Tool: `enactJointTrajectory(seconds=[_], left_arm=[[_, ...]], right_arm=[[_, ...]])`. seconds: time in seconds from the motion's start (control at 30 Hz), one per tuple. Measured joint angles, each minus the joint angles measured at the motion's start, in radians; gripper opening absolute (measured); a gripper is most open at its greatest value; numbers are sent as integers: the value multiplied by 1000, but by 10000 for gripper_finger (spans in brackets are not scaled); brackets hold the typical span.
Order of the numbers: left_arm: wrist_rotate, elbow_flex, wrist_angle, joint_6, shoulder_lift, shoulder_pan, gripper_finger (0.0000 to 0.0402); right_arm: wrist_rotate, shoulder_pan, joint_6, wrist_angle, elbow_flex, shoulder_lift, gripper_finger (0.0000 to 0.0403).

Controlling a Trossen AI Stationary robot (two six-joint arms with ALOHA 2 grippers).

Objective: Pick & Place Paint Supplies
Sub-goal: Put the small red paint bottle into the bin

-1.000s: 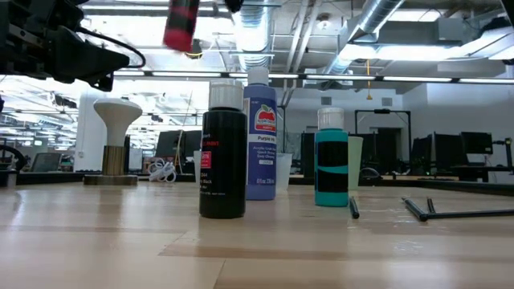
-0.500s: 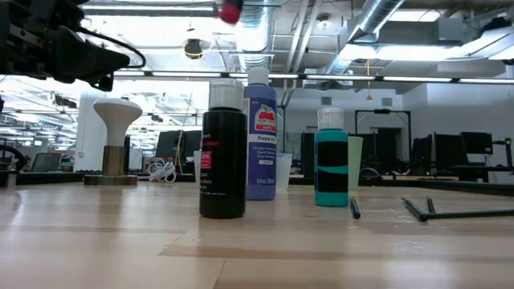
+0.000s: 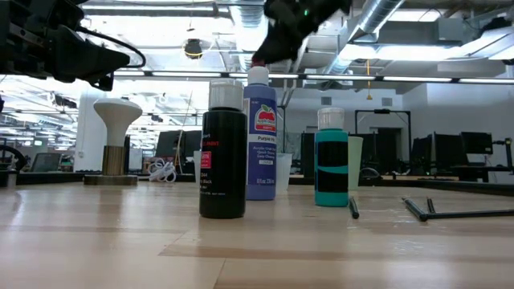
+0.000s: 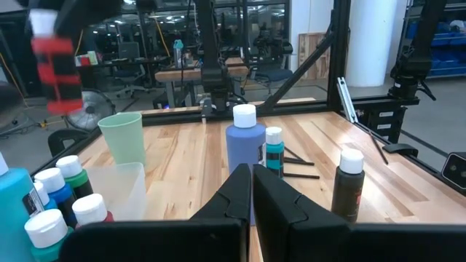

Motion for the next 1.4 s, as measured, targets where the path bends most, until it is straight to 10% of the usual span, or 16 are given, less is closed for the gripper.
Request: enactJointTrajectory(seconds=[0.53, 1.4], left_arm=[[0, 0, 2, 0, 0, 0, 2], [-2, 0, 20, 0, 27, 0, 2]], right_arm=[[-29, -15, 84, 360, -273, 12, 105], [-31, 9, 135, 487, -275, 248, 105]])
